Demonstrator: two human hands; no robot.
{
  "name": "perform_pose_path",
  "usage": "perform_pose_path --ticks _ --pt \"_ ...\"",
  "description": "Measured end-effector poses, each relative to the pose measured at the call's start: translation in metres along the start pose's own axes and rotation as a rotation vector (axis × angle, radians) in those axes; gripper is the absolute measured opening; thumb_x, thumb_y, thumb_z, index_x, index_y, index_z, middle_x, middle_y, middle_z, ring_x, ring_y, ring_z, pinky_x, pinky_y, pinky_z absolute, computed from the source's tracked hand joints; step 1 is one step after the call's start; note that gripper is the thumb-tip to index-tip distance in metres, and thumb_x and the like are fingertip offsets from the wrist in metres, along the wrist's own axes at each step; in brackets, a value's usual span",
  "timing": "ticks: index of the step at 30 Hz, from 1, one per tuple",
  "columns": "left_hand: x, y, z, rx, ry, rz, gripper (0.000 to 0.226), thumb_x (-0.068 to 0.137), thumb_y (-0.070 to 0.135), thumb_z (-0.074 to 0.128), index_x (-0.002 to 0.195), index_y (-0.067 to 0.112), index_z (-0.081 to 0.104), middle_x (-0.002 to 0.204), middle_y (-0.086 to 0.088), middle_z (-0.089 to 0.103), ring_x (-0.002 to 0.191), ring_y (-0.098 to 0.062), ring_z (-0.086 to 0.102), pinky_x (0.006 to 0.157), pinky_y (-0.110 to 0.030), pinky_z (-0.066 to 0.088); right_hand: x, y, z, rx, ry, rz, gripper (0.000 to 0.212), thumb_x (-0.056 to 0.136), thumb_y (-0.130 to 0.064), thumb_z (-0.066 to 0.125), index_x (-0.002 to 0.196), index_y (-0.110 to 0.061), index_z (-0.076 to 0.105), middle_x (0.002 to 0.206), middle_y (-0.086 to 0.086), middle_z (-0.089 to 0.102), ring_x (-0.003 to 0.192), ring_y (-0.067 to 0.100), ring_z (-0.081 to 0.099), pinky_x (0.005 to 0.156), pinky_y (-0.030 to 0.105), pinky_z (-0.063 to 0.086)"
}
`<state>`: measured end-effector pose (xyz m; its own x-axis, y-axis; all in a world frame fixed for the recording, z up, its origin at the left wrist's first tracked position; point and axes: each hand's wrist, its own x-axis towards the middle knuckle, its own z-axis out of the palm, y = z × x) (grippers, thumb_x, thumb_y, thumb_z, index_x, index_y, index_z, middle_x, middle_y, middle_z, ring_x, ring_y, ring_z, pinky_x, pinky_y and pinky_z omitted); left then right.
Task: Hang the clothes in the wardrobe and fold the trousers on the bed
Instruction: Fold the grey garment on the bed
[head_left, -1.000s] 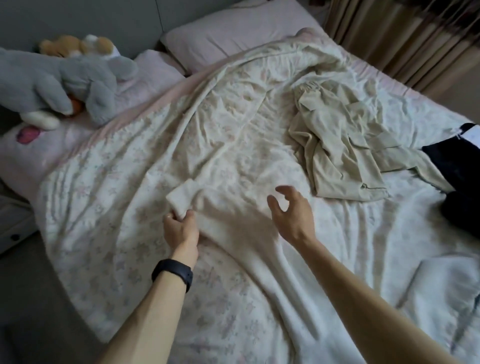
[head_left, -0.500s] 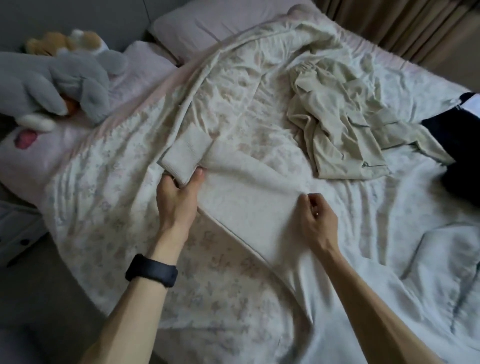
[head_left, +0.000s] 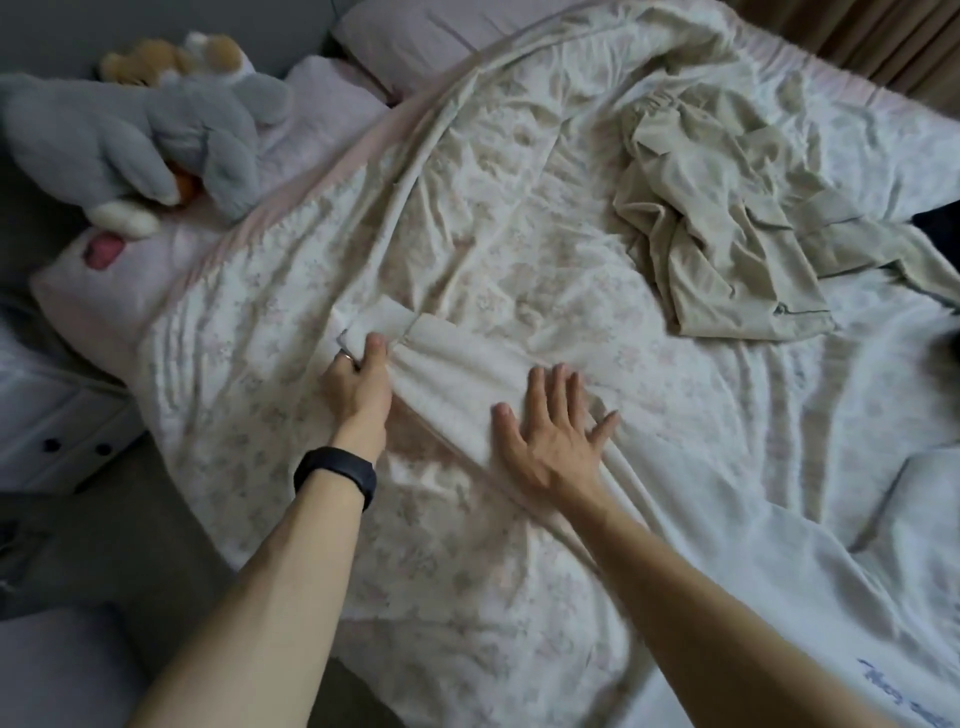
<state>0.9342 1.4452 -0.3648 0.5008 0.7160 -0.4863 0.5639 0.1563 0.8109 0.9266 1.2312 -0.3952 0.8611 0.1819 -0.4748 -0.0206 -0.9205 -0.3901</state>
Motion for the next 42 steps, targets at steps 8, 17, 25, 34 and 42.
perform_pose_path --ticks 8,17,25,34,42 --pt "-0.129 0.049 0.024 0.047 -0.477 0.498 0.017 0.088 0.032 0.077 0.075 0.034 0.066 0.065 0.023 0.066 0.065 0.007 0.061 0.062 -0.008 0.044 -0.033 0.005 -0.110 1.252 -0.002 0.108 0.083 0.080 -0.088 0.028 0.117 -0.029 0.074 0.130 -0.004 0.068 0.118 0.014 0.064 0.109 0.049 0.039" --pt "-0.307 -0.052 0.097 0.700 -0.985 1.100 0.036 0.084 0.048 0.072 0.117 0.036 0.067 0.103 0.009 0.071 0.100 -0.017 0.060 0.085 -0.034 0.046 -0.231 0.196 -0.120 1.315 0.360 0.625 0.004 0.090 -0.009 0.068 0.094 -0.007 0.068 0.081 0.014 0.074 0.068 0.022 0.074 0.055 0.031 0.059" --pt "-0.373 -0.176 0.107 1.468 -1.103 1.390 0.053 0.087 0.022 0.057 0.139 0.027 0.048 0.148 -0.005 0.044 0.138 -0.026 0.037 0.112 -0.042 0.026 -0.423 0.361 -0.034 1.423 0.631 1.042 0.011 0.086 0.001 0.063 0.095 0.004 0.069 0.091 0.021 0.064 0.080 0.029 0.063 0.068 0.038 0.050" --pt "-0.423 -0.251 0.086 1.873 -0.886 1.047 0.074 0.095 0.026 0.049 0.159 0.033 0.012 0.168 -0.003 0.000 0.154 -0.027 0.002 0.121 -0.054 0.011 -0.464 0.425 0.071 0.570 0.485 1.067 0.066 0.088 -0.029 0.066 0.141 0.005 0.046 0.146 0.032 0.043 0.134 0.046 0.039 0.114 0.053 0.027" --pt "-0.427 -0.275 0.081 1.954 -0.885 0.907 0.077 0.099 0.031 0.044 0.160 0.035 -0.003 0.169 0.001 -0.010 0.155 -0.023 0.006 0.120 -0.053 0.015 -0.465 0.442 0.093 0.090 0.081 0.664 0.070 0.092 -0.055 0.044 0.158 -0.040 0.024 0.170 0.004 0.005 0.155 0.027 0.009 0.116 0.059 0.022"
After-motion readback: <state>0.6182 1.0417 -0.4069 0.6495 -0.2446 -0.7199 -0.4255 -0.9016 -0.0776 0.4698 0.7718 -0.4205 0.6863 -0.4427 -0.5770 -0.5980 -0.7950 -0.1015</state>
